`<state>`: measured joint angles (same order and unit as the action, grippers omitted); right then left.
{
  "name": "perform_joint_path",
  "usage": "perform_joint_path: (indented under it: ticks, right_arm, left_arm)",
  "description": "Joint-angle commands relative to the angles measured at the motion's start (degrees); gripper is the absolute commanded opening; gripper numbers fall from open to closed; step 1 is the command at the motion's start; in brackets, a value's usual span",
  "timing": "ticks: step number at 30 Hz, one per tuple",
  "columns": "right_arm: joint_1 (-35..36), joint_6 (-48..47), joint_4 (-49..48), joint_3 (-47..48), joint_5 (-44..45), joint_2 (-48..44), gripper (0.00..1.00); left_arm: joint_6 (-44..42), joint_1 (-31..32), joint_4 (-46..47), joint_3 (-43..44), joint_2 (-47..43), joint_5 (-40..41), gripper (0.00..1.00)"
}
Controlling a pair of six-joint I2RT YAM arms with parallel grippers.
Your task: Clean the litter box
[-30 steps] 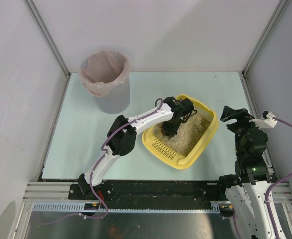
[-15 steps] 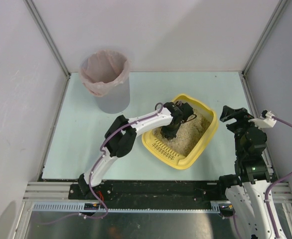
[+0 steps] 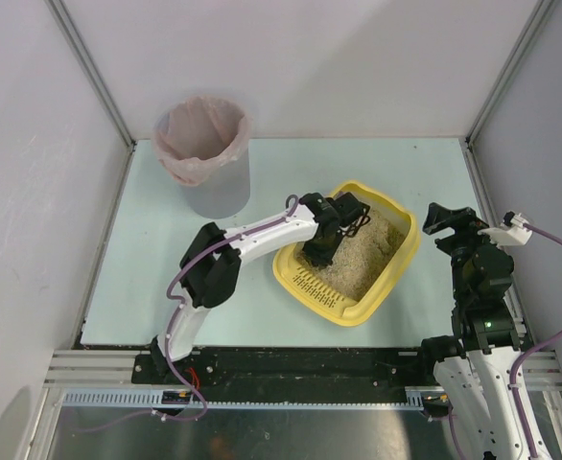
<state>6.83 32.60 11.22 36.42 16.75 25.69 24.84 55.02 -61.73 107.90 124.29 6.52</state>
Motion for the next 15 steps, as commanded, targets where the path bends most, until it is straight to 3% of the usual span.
perform_joint_path:
  ticks: [1,15]
  right_arm:
    - [-0.1,0.7,-2.5,0.0,-0.8,0.4,0.84]
    - [-0.1,1.1,-2.4,0.0,-1.1,-1.3,0.84]
  left_arm:
    - [-2.4,1.1,0.1,-1.4,-5.5,-3.7,0.00]
    - [-5.9,5.7,-2.2,-6.7,-11.1,0.8,0.00]
